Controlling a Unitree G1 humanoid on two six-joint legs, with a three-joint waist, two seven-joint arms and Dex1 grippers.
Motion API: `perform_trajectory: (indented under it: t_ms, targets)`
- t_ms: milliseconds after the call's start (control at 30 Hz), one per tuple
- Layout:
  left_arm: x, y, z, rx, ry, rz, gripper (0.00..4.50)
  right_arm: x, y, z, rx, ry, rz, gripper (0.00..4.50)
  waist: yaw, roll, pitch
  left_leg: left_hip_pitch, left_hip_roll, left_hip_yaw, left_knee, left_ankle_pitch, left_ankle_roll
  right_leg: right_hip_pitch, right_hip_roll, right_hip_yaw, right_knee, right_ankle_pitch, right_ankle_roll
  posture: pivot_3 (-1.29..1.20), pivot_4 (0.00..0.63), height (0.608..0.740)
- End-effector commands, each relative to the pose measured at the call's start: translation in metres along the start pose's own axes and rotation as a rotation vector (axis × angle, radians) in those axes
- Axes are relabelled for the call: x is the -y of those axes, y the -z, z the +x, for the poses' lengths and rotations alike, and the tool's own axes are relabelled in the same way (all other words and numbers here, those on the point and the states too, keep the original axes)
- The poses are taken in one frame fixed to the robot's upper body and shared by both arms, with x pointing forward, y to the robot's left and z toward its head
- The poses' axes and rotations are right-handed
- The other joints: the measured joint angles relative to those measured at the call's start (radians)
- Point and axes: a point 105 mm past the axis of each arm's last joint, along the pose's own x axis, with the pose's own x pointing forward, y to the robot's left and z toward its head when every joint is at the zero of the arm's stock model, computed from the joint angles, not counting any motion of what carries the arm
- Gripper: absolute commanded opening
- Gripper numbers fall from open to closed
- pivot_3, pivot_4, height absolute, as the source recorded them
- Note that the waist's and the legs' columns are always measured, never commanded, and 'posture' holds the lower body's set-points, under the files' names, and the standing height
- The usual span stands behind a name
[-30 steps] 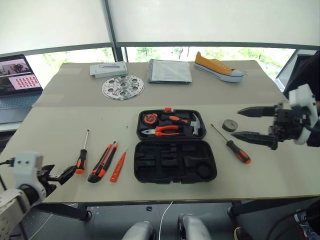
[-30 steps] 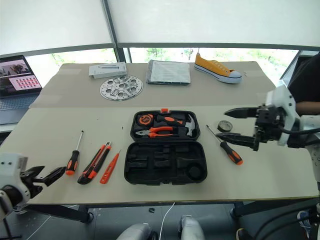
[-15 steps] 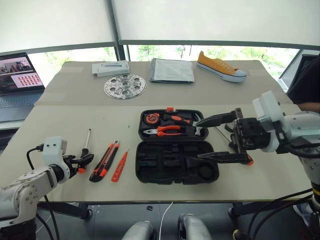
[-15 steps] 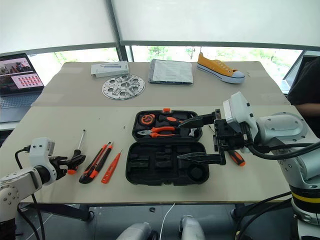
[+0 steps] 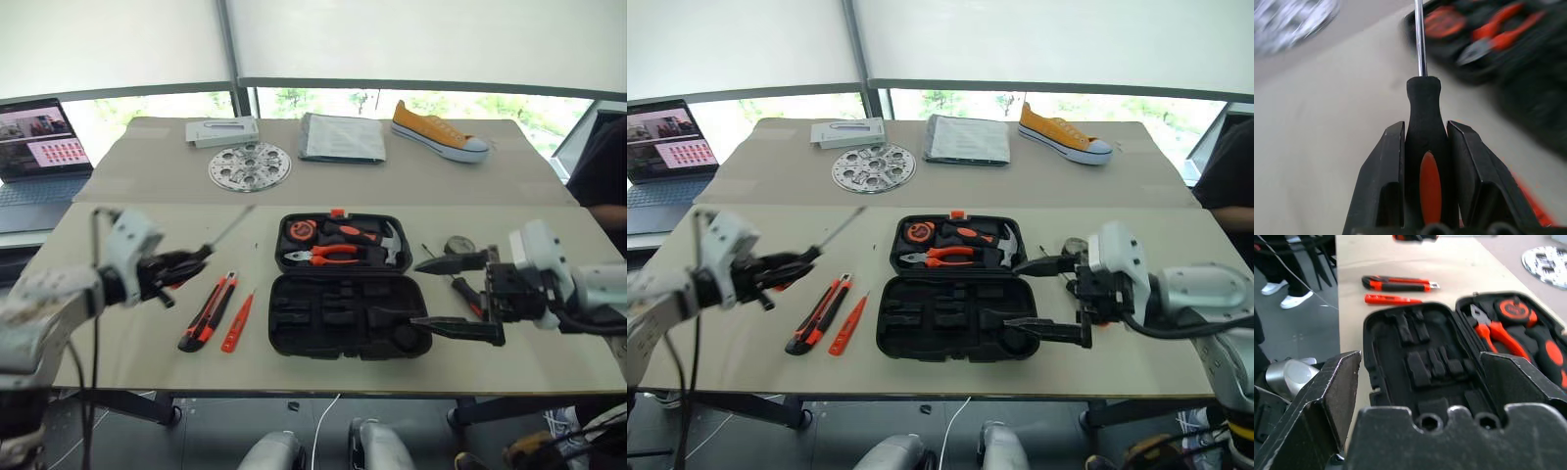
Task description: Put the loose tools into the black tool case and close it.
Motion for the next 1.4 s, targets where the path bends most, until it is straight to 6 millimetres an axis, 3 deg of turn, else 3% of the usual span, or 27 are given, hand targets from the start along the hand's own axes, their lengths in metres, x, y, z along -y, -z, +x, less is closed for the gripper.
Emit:
perform_trajectory:
  t_ms: [33, 133, 300, 500, 767, 833, 1067, 1167, 1200, 1267, 1400]
  targets:
    - [0.020, 0.000, 0.044, -0.051, 0.252, 0.121, 0.84, 0.002, -0.006, -0.010, -0.018, 0.096, -0.064, 4.50, -0.013, 0.000, 0.000, 0.000, 0.000, 0.001, 0.000, 0.000, 0.000, 0.000, 0.000, 0.001, -0.001, 0.000, 0.000, 0.00, 0.150, 0.739]
    - [0.026, 0.000, 0.086, -0.096, 0.352, 0.205, 0.84, 0.002, -0.003, -0.014, -0.025, 0.159, -0.049, 4.50, -0.019, -0.002, 0.001, 0.001, 0.000, 0.002, 0.000, 0.004, 0.007, 0.000, 0.002, 0.002, -0.001, 0.001, 0.000, 0.00, 0.150, 0.739]
    - [0.029, 0.010, 0.119, -0.173, 0.402, 0.251, 0.84, -0.003, -0.003, -0.016, -0.027, 0.204, -0.045, 4.50, -0.041, -0.003, 0.002, -0.001, 0.003, 0.003, 0.000, 0.005, 0.010, -0.002, 0.004, 0.003, -0.002, 0.002, -0.001, 0.00, 0.150, 0.739]
    - [0.030, 0.016, 0.127, -0.208, 0.406, 0.248, 0.84, -0.004, -0.001, -0.019, -0.028, 0.234, -0.032, 4.50, -0.034, -0.004, 0.002, -0.002, 0.005, 0.004, 0.002, 0.006, 0.011, -0.002, 0.005, 0.004, -0.002, 0.002, -0.002, 0.00, 0.150, 0.739]
    - [0.023, 0.011, 0.118, -0.198, 0.386, 0.209, 0.84, 0.003, -0.006, -0.014, 0.001, 0.232, -0.028, 4.50, -0.033, -0.004, 0.002, -0.002, 0.005, 0.004, 0.003, 0.006, 0.012, -0.002, 0.006, 0.005, -0.002, 0.003, -0.001, 0.00, 0.150, 0.739]
    - [0.021, 0.010, 0.114, -0.195, 0.379, 0.230, 1.84, 0.004, -0.006, -0.012, 0.008, 0.221, -0.029, 4.50, -0.033, -0.004, 0.002, -0.002, 0.005, 0.003, 0.003, 0.006, 0.012, -0.002, 0.006, 0.005, -0.002, 0.003, -0.001, 0.00, 0.150, 0.739]
    - [0.018, -0.010, 0.108, -0.109, 0.344, 0.248, 4.29, 0.004, -0.007, -0.005, 0.021, 0.187, -0.025, 4.50, -0.028, -0.004, 0.002, -0.002, 0.005, 0.003, 0.003, 0.006, 0.012, -0.002, 0.006, 0.005, -0.002, 0.003, -0.001, 0.00, 0.150, 0.739]
    - [0.018, -0.017, 0.108, -0.067, 0.329, 0.241, 4.29, 0.004, -0.006, -0.003, 0.024, 0.179, -0.024, 4.50, -0.026, -0.004, 0.002, -0.003, 0.005, 0.003, 0.003, 0.006, 0.012, -0.003, 0.006, 0.005, -0.002, 0.003, -0.001, 0.00, 0.150, 0.739]
    - [0.017, -0.018, 0.110, -0.061, 0.316, 0.236, 4.08, 0.004, -0.006, -0.003, 0.025, 0.177, -0.023, 4.50, -0.027, -0.004, 0.002, -0.003, 0.004, 0.003, 0.004, 0.006, 0.012, -0.003, 0.006, 0.005, -0.002, 0.003, -0.001, 0.00, 0.150, 0.739]
    - [0.016, -0.017, 0.113, -0.054, 0.305, 0.227, 3.49, 0.005, -0.006, -0.002, 0.026, 0.174, -0.023, 4.50, -0.026, -0.004, 0.002, -0.003, 0.004, 0.003, 0.004, 0.006, 0.012, -0.003, 0.006, 0.005, -0.002, 0.003, -0.001, 0.00, 0.150, 0.739]
    - [0.014, -0.008, 0.117, -0.084, 0.308, 0.246, 1.82, 0.005, -0.006, 0.000, 0.030, 0.169, -0.022, 4.50, -0.026, -0.004, 0.002, -0.003, 0.004, 0.003, 0.004, 0.006, 0.012, -0.003, 0.006, 0.005, -0.002, 0.003, -0.001, 0.00, 0.150, 0.739]
